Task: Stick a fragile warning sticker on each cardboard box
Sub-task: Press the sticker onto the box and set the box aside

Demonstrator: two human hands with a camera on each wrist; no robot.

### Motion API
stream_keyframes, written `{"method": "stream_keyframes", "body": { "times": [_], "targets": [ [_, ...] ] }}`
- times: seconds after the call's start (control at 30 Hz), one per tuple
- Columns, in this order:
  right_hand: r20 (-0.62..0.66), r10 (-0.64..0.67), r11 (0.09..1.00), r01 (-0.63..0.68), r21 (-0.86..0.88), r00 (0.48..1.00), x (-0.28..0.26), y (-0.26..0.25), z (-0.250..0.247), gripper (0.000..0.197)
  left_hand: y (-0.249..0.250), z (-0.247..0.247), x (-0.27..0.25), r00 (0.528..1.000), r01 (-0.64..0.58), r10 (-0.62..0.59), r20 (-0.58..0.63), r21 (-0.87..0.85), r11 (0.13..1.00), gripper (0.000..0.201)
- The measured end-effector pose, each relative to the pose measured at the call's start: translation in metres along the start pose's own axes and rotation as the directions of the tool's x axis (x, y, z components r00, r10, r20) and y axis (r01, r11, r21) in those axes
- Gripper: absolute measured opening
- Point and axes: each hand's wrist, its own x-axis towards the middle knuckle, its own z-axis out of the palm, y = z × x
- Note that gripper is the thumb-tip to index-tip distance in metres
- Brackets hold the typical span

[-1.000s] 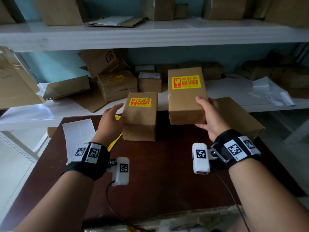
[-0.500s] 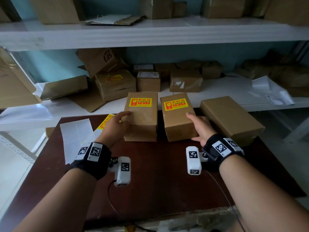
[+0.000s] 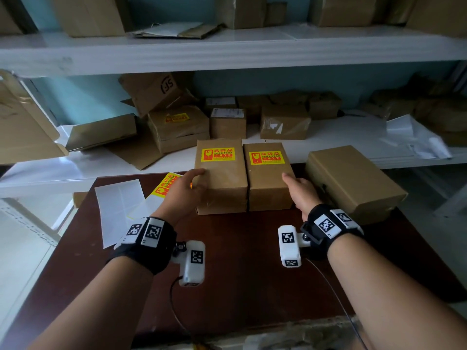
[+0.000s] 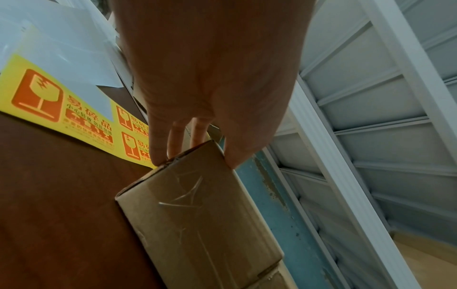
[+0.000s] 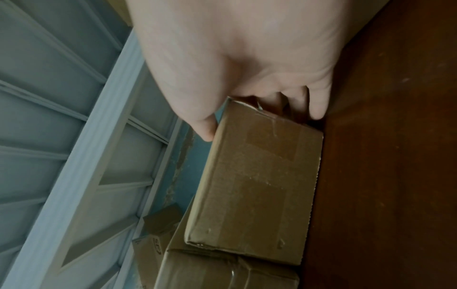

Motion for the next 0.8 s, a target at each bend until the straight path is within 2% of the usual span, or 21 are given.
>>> {"method": "stream_keyframes", "body": {
  "times": [0.1, 0.2, 0.37, 0.5, 0.6, 0.7, 0.77, 0.8],
  "targets": [
    [-0.005, -0.018, 0.999, 0.018, -0.032, 1.0, 0.001, 0.0, 0.0, 0.044, 0.0, 0.0, 0.001, 1.0, 0.005, -0.005, 0.003, 0.0, 1.0, 0.039],
    [-0.011, -0.058, 0.995, 0.057, -0.085, 0.998, 0.0, -0.002, -0.002, 0.052, 0.0, 0.0, 0.001, 1.0, 0.015, -0.014, 0.013, -0.013, 1.0, 0.039],
    [-0.033, -0.232, 0.938, 0.215, -0.273, 0.972, -0.014, -0.016, -0.008, 0.061, 0.0, 0.001, 0.004, 1.0, 0.022, -0.022, -0.002, -0.002, 1.0, 0.038],
    [-0.065, -0.439, 0.842, 0.384, -0.379, 0.896, -0.028, -0.031, -0.015, 0.045, 0.002, -0.001, 0.008, 0.999, 0.022, -0.022, -0.041, 0.007, 1.0, 0.039],
    [-0.108, -0.558, 0.773, 0.469, -0.427, 0.823, -0.04, -0.042, -0.028, 0.032, 0.007, -0.003, 0.007, 0.994, -0.033, 0.038, -0.106, 0.053, 0.998, 0.038],
    [-0.195, -0.609, 0.739, 0.462, -0.49, 0.769, -0.043, -0.047, -0.047, 0.028, 0.014, -0.002, -0.001, 0.983, -0.103, 0.107, -0.15, 0.039, 0.994, 0.036],
    [-0.245, -0.599, 0.742, 0.413, -0.528, 0.762, -0.039, -0.044, -0.061, 0.028, 0.025, 0.002, -0.009, 0.975, -0.142, 0.141, -0.172, 0.008, 0.99, 0.033],
    [-0.251, -0.578, 0.752, 0.387, -0.533, 0.777, -0.038, -0.041, -0.067, 0.028, 0.031, 0.005, -0.014, 0.97, -0.167, 0.161, -0.18, -0.017, 0.986, 0.031]
  ]
}}
